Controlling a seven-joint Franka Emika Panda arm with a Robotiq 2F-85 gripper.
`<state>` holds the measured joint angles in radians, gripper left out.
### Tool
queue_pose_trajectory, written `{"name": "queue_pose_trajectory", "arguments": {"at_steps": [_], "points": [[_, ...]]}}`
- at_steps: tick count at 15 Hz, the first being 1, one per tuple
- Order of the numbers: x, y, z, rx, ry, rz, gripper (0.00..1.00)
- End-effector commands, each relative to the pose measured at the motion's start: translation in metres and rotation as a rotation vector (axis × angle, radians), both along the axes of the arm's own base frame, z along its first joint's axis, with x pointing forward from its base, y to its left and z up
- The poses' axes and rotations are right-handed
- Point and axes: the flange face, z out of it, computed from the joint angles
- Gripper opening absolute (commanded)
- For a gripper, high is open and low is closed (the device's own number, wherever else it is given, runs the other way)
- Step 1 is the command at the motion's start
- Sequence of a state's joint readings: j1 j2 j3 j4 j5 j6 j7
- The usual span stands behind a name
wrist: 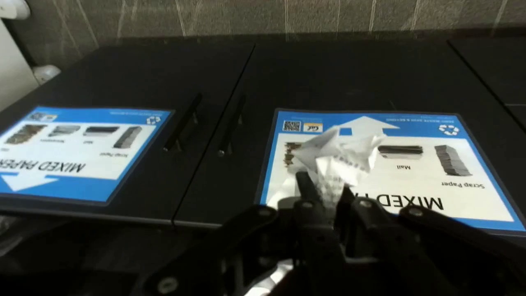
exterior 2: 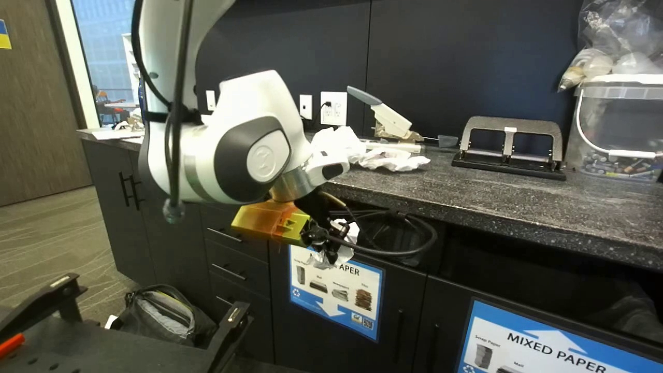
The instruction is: Pick up the pieces of paper from the countertop and put them in the left bin.
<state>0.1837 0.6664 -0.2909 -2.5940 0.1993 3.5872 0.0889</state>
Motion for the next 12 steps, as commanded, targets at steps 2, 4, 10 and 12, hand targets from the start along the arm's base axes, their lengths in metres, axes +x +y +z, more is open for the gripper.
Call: {"name": "queue_pose_trajectory", "arguments": {"at_steps": [2,4,10,12], "points": [[0.006,0.025,-0.038,-0.104,-0.214,0.051,0.1],[0.01,0.033,-0.049,-0.125,-0.311,0.064,0.1],[0.038,0.039,-0.075,-0.123,-0.529,0.063,0.1],[0.047,0.034,-0.087,-0.117,-0.556,0.059,0.1]]}}
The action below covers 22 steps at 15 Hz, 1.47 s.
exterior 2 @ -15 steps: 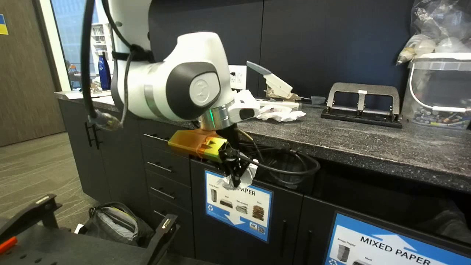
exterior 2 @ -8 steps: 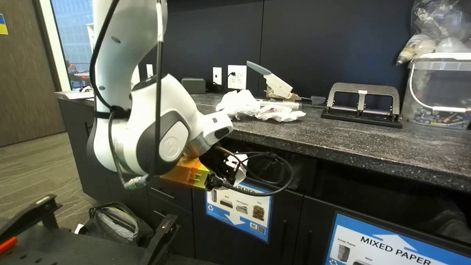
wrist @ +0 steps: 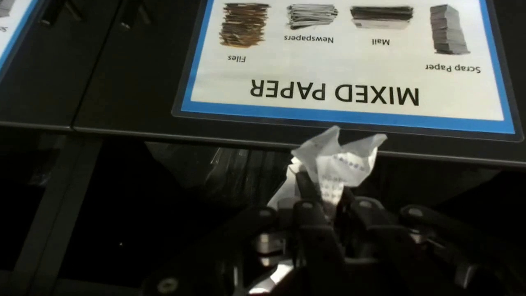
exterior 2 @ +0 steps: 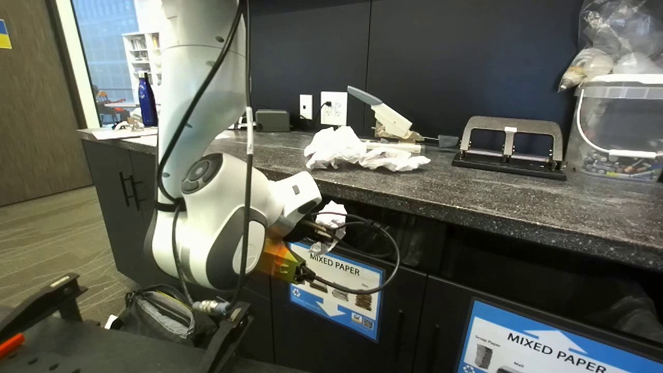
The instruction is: Pick up the pieces of paper from the countertop and put them in the left bin.
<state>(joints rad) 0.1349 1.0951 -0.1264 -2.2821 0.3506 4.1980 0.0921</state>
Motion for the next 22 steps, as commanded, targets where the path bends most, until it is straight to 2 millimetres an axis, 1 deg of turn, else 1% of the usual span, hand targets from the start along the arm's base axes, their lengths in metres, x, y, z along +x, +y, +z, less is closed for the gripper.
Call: {"name": "queue_pose_trajectory", "arguments": {"at_steps": [1,5,7,10,11,14,16,17,18,21,22], "points": [[0.02,-0.009,-0.025,0.01,-0.098,-0.009,0.1],[0.044,-0.021,-0.052,0.013,-0.13,0.008,0.1],[0.057,-0.025,-0.062,0.012,-0.152,0.023,0.1],[0.076,-0.029,-0.067,0.005,-0.198,0.048,0.1],[0.082,-0.027,-0.064,0.005,-0.208,0.053,0.1],[0.084,-0.029,-0.059,-0.003,-0.215,0.056,0.1],[0.083,-0.032,-0.052,-0.009,-0.198,0.053,0.1],[0.082,-0.031,-0.049,0.02,-0.084,0.046,0.09],[0.08,-0.029,-0.048,0.041,-0.027,0.054,0.1],[0.08,-0.032,-0.028,0.062,0.112,0.071,0.09],[0.083,-0.034,-0.021,0.062,0.131,0.064,0.09]]}}
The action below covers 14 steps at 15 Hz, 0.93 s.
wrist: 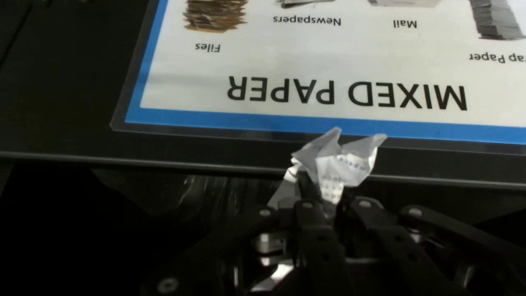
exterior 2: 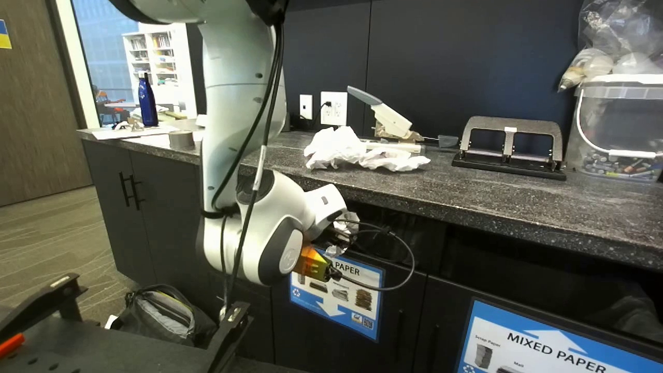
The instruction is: Pick up the pieces of paper from the countertop and put them in the left bin.
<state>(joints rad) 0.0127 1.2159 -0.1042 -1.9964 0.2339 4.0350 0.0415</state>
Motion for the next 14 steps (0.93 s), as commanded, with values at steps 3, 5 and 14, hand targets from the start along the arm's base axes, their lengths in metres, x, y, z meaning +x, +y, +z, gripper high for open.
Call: {"name": "queue_pose_trajectory", "arguments": {"at_steps": [3,5,14], "points": [[0.027,-0.011,0.029,0.021,0.148,0.023,0.09],[0.025,-0.013,0.029,0.027,0.11,0.018,0.09],[-0.018,-0.014,0.039,0.101,0.405,0.024,0.09]]}}
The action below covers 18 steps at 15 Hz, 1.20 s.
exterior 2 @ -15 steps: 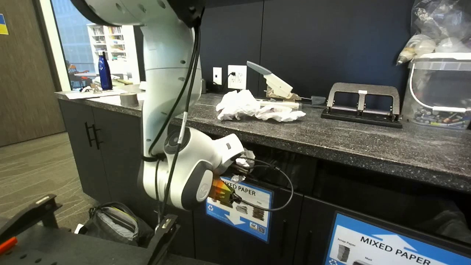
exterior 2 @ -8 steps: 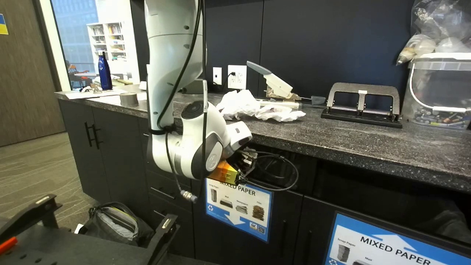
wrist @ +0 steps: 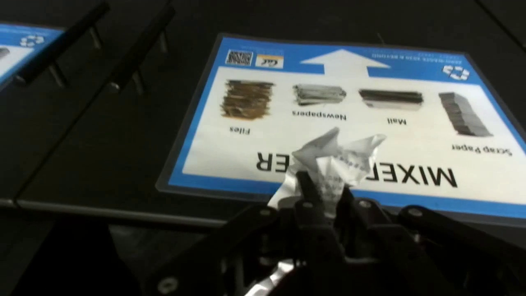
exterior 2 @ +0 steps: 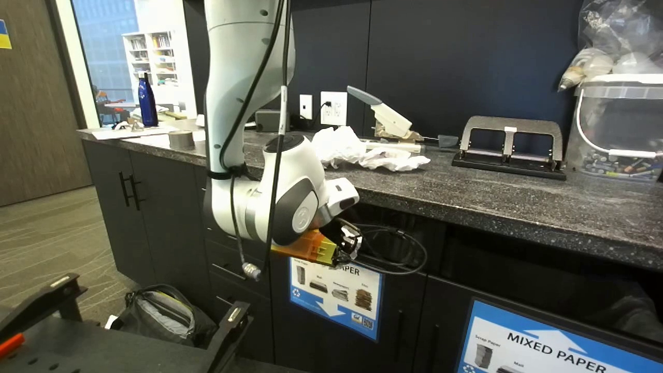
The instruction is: Pick up the pieces of paper from the countertop and put them in the left bin.
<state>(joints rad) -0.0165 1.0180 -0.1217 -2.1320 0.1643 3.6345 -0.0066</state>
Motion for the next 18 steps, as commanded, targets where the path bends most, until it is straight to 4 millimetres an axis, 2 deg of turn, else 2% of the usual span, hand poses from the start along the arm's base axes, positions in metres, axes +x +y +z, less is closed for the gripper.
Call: {"name": "queue_pose_trajectory", "arguments": {"at_steps": [1,7,10,15,18], "points": [[-0.02,0.007,0.019,0.047,0.058,0.005,0.09],[-0.041,0.033,0.033,0.084,-0.196,-0.012,0.09],[-0.049,0.039,0.031,0.06,-0.316,-0.004,0.09],[-0.033,0.036,0.005,0.012,-0.435,0.02,0.09],[-0.01,0.038,-0.011,-0.016,-0.482,0.039,0.09]]}}
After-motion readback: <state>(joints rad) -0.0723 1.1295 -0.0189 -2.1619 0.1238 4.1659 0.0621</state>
